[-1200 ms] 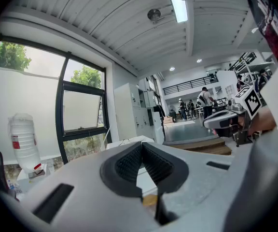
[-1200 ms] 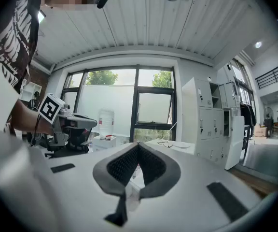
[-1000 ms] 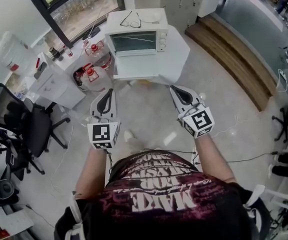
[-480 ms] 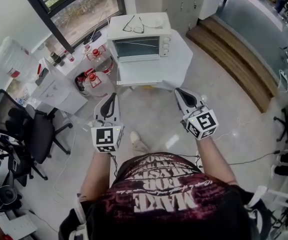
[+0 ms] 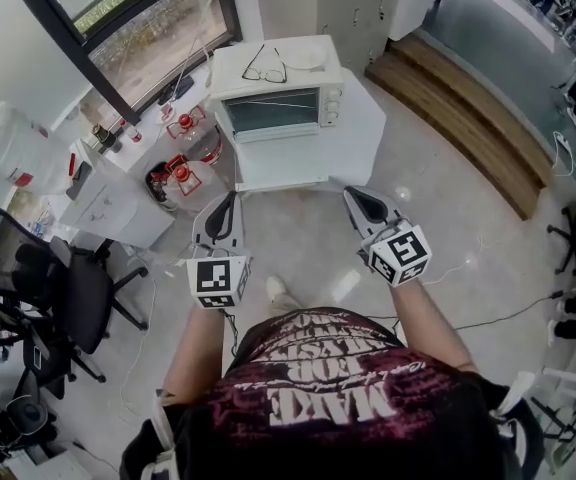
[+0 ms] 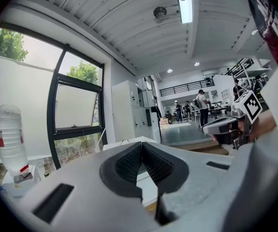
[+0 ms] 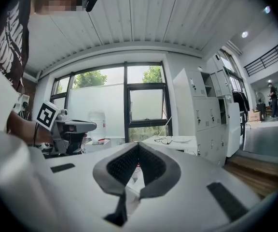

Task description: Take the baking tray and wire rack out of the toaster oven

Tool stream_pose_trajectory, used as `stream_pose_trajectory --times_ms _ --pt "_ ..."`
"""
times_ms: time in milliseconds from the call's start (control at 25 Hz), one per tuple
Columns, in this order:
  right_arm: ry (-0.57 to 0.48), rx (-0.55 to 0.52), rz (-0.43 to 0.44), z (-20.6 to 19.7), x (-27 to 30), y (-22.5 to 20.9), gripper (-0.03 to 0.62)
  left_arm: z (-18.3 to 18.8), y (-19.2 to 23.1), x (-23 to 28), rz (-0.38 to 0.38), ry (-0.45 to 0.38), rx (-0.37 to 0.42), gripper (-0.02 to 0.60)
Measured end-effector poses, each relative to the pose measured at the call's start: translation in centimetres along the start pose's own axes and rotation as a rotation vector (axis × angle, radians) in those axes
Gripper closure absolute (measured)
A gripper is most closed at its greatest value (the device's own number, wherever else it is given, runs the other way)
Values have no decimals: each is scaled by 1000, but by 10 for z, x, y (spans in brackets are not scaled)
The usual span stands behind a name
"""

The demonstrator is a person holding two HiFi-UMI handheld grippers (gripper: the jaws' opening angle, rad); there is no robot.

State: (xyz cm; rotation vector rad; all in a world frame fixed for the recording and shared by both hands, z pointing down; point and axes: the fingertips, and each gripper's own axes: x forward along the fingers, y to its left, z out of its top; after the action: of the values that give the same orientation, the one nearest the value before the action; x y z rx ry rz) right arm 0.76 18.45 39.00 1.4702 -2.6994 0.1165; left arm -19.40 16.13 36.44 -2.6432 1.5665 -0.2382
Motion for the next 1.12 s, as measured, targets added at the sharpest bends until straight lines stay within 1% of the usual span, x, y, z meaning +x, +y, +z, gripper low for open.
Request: stream_pose_trajectory --times_ms 280,480,680,880,1120 --pt "12 20 -19 -3 39 -8 591 -8 33 32 -12 14 -7 574" --pt "21 10 -43 -1 68 -15 591 5 55 49 -5 -41 64 574" --pt "35 19 -67 -8 98 -16 591 -16 84 67 -6 -10 20 574" --pt "57 32 -90 -15 120 -15 591 -29 98 84 -59 0 9 574" --pt "58 32 -133 -8 136 -14 591 -28 117 98 -114 -14 -5 574"
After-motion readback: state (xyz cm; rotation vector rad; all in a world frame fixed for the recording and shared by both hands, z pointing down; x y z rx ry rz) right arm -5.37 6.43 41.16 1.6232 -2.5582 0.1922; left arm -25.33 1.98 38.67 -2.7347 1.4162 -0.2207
